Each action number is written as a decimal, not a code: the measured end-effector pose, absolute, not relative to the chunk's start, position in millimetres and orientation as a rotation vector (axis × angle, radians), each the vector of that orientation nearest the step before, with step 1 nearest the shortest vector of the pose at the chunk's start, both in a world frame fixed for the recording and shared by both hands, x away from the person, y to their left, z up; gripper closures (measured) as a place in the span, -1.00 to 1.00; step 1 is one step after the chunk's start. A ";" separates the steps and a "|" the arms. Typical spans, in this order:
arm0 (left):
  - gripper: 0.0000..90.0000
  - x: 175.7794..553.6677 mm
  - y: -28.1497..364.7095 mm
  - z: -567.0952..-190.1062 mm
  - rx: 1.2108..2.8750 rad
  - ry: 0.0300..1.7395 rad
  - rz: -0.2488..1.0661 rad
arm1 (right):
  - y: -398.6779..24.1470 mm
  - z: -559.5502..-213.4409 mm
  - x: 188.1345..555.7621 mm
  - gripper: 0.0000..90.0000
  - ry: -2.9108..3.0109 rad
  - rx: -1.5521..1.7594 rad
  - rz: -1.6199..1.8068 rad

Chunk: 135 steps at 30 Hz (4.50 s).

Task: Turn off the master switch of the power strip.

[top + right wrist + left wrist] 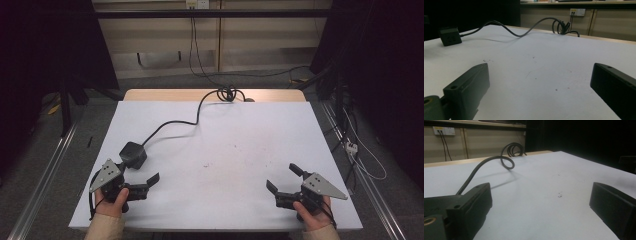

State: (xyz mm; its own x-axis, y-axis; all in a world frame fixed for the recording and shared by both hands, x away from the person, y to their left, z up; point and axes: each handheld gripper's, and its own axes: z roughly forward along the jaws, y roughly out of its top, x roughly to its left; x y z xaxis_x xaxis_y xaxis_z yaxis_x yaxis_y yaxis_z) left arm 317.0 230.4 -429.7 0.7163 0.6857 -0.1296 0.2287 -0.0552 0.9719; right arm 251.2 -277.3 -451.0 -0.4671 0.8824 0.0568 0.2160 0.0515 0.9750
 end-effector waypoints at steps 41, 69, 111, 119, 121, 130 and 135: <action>-0.93 342.6 229.5 -409.1 1.626 0.791 0.458 | -279.8 -449.8 250.9 -0.94 1.738 1.105 1.451; -0.53 359.9 237.5 -401.6 1.653 0.819 0.488 | -279.3 -449.9 251.3 -0.93 1.741 1.098 1.456; 0.29 379.7 245.4 -405.0 1.715 0.882 0.514 | -279.5 -449.8 251.4 -0.92 1.744 1.095 1.459; 0.48 383.0 252.7 -406.5 1.708 0.926 0.533 | -279.8 -449.6 251.3 -0.92 1.744 1.095 1.458; 0.59 383.3 253.6 -406.7 1.706 0.936 0.544 | -279.6 -449.7 251.5 -0.92 1.743 1.094 1.459; 0.79 385.4 257.2 -408.9 1.730 0.960 0.561 | -279.3 -449.8 251.4 -0.92 1.745 1.091 1.458; 0.87 385.1 259.4 -411.4 1.741 0.984 0.563 | -279.2 -450.0 251.7 -0.92 1.747 1.089 1.459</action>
State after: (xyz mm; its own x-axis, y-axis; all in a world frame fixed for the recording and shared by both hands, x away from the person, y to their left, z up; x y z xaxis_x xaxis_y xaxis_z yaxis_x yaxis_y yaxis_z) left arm 385.1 259.4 -411.4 0.5575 0.8266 -0.0770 0.3528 -0.1520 0.9233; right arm 251.7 -279.2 -450.0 -0.4767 0.8776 0.0515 0.2074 0.0553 0.9767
